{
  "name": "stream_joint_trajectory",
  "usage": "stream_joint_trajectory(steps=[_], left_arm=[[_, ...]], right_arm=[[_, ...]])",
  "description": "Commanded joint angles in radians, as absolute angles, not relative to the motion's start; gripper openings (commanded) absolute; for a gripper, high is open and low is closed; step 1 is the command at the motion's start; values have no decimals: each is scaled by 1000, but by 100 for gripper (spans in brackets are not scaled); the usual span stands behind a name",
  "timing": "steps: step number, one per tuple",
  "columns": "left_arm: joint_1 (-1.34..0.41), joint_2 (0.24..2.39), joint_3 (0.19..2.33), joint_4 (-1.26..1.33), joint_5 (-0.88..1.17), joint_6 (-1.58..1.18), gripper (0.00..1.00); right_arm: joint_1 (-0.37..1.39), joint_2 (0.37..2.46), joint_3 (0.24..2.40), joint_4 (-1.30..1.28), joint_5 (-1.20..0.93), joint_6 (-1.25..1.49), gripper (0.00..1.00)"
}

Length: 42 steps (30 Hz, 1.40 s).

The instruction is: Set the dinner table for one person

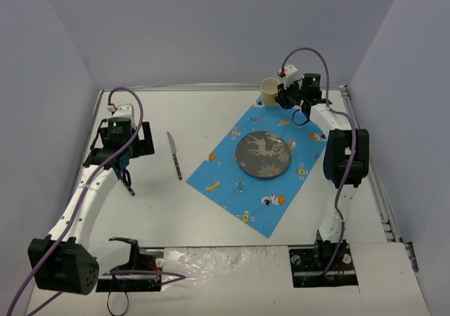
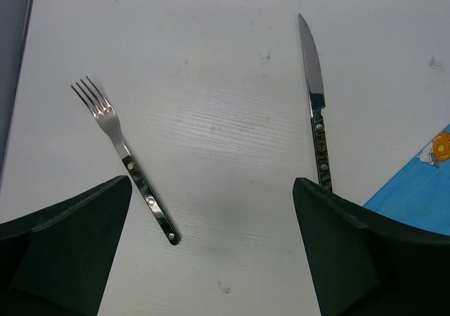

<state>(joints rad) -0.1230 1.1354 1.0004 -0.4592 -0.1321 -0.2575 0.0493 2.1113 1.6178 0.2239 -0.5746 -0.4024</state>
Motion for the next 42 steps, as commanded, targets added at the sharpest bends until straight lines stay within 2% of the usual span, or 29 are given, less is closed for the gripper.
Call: stream_joint_trajectory(steps=[1,16,39,42], left_arm=[[-118,1145,1015,-400,-169,-233,97],[-117,1163,1019,-404,-188,-229,97],[-117,1168,1019,-405,-187,-225,97],[-117,1169,1019,-405,-188,-227,97]], right_arm=[[49,2123,1764,380,-647,-427,0],[34,2266,1857,383,-660,-415,0],[8,2316,1879,368,-700,-385,0],[5,2319,1881,366,-699,-385,5]])
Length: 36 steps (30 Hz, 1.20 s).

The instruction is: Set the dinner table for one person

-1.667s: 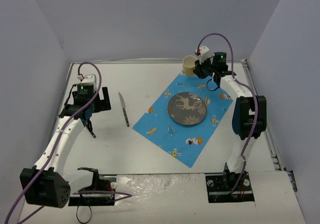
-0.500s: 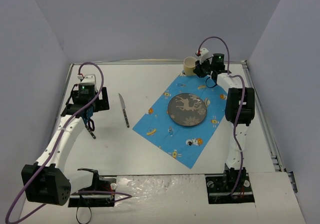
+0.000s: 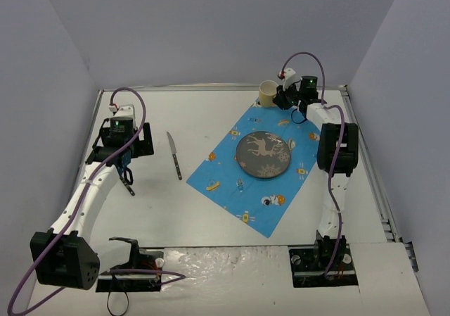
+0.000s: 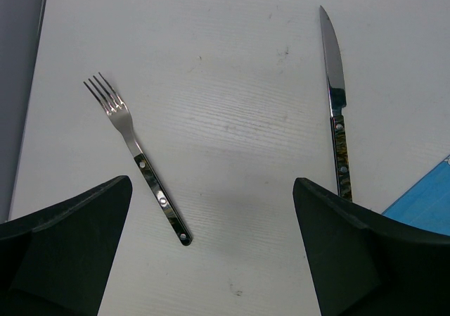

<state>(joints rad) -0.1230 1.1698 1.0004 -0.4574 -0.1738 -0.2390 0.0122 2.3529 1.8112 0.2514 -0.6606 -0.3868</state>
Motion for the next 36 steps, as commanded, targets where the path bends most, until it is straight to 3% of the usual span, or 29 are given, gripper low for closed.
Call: stream_joint_trajectory(steps=[1,9,17,20,28,36], left_arm=[[-117,1169,1019,-405,-189,-227,97],[-117,1169,1020,-408,-188,-225,97],[-117,1160,1024,-424,-188,-245,97],[-117,1155,1026,-440,-198,-262,97],[-118,1145,1032,-509,-217,-348,97],[-118,1106,1023,-565,-194,-385,97]], right_arm=[[5,2319,1880,365,-698,-385,10],[5,2265,1855,362,-678,-384,63],[5,2082,1749,373,-580,-336,96],[5,1973,1649,415,-516,-266,100],[47,1667,1350,361,-304,-76,100],[391,1495,1172,193,-38,73,100]])
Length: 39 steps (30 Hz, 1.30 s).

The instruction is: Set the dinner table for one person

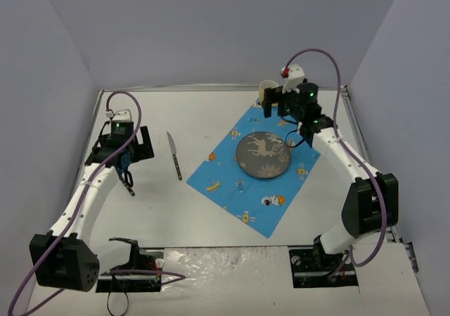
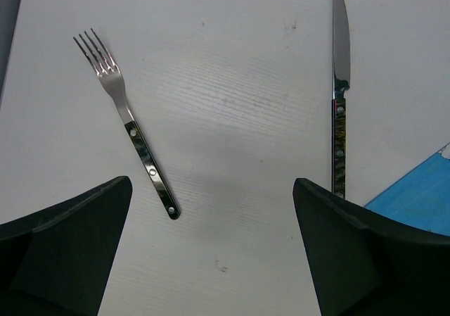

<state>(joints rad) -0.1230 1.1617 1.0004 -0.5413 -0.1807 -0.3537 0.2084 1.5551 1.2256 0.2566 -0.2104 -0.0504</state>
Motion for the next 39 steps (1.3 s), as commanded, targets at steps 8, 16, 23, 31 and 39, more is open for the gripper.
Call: stream_joint_trajectory(steps=[8,16,23,31,39], left_arm=[[-115,985,974,-569,-216,-347,97],[-115,930,908,-565,-271,-344,97],[-112,918,906,-564,-310,-353,97],[-112,887,900,-566,-328,-359,97],[-112,885,902,-568,-333,-360,97]], right_arm=[[769,1619,1185,171,176,231,99],[992,1915,1386,178,310,302,78],[1059,2126,1557,181,353,349,68],[1071,2271,1668,195,390,345,61],[1056,2354,1716,205,381,357,48]])
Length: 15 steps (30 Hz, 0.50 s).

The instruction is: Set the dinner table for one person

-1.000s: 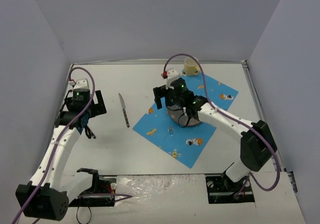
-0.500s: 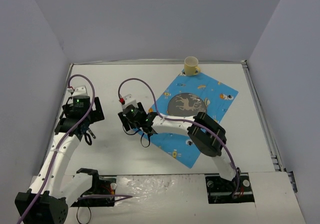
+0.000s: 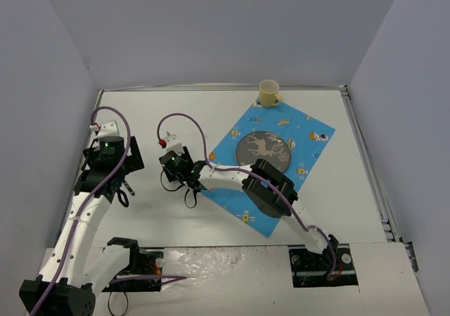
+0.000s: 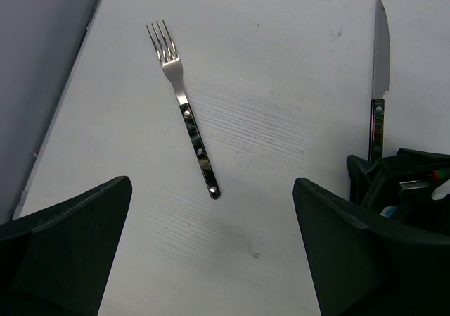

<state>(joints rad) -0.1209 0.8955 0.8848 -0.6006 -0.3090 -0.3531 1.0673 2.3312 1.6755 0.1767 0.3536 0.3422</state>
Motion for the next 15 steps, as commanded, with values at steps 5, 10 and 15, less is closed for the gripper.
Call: stream_joint_trajectory(steps=[5,10,15], left_arm=[[-112,883,902,-568,-336,-360,97],[-112,882,900,-568,-335,-359,97],[-112,884,900,-568,-336,-356,97]], right_arm=[[1032,2358,1703,209,361,367,30],[991,2351,1701,211,319,352,14],[954,2318,1699,228,276,266,0]])
